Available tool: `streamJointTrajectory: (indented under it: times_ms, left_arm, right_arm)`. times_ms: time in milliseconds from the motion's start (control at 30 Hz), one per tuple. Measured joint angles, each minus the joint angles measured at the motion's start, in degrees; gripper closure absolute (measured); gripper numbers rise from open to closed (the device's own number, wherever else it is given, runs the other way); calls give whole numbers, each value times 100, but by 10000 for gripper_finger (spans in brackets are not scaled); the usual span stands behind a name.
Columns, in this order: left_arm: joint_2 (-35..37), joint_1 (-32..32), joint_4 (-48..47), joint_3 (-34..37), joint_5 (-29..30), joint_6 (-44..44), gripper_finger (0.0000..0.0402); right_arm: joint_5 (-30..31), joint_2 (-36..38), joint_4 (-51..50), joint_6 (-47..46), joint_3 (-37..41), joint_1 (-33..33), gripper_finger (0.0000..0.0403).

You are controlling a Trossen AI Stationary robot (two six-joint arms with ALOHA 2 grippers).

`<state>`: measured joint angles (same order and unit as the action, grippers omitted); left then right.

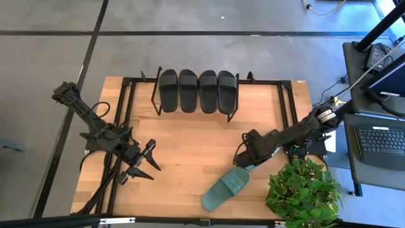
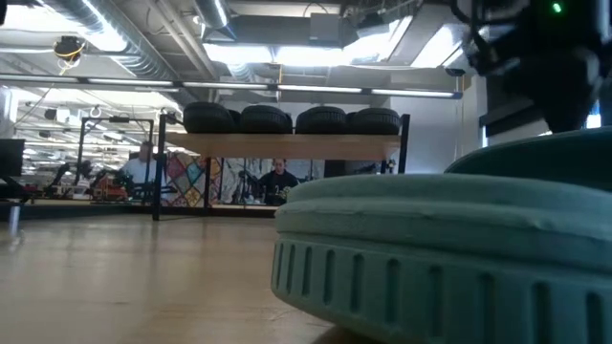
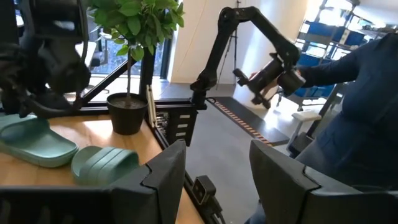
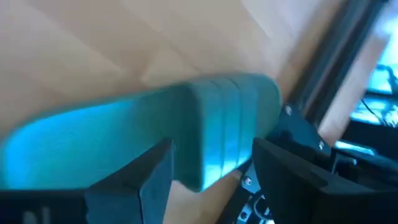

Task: Pick and place slides into the shelf
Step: Put the green slide under the shelf

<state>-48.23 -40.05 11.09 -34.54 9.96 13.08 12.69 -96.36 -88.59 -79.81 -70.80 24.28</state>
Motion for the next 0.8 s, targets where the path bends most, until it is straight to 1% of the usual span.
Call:
streamJointTrajectory:
  times_ms: [133, 200, 300, 367, 633, 800]
  left_arm:
    - [0, 0, 0, -1, 0, 20, 230]
    - [-2, 0, -2, 0, 0, 22, 230]
    - [-2, 0, -2, 0, 0, 24, 230]
    - [-2, 0, 0, 0, 0, 26, 230]
    - [-2, 0, -2, 0, 2, 33, 230]
    - [-2, 0, -2, 0, 2, 29, 230]
  right_arm:
    - [-396, -4, 160, -105, 541, 2, 186]
    - [-559, -4, 443, -106, 775, 2, 186]
    - [-634, -4, 975, -94, 1057, 2, 186]
    - [-634, -4, 1152, -94, 1197, 2, 186]
    - [-730, -4, 1092, -116, 1746, 2, 186]
    - [-739, -4, 1110, -116, 1842, 2, 186]
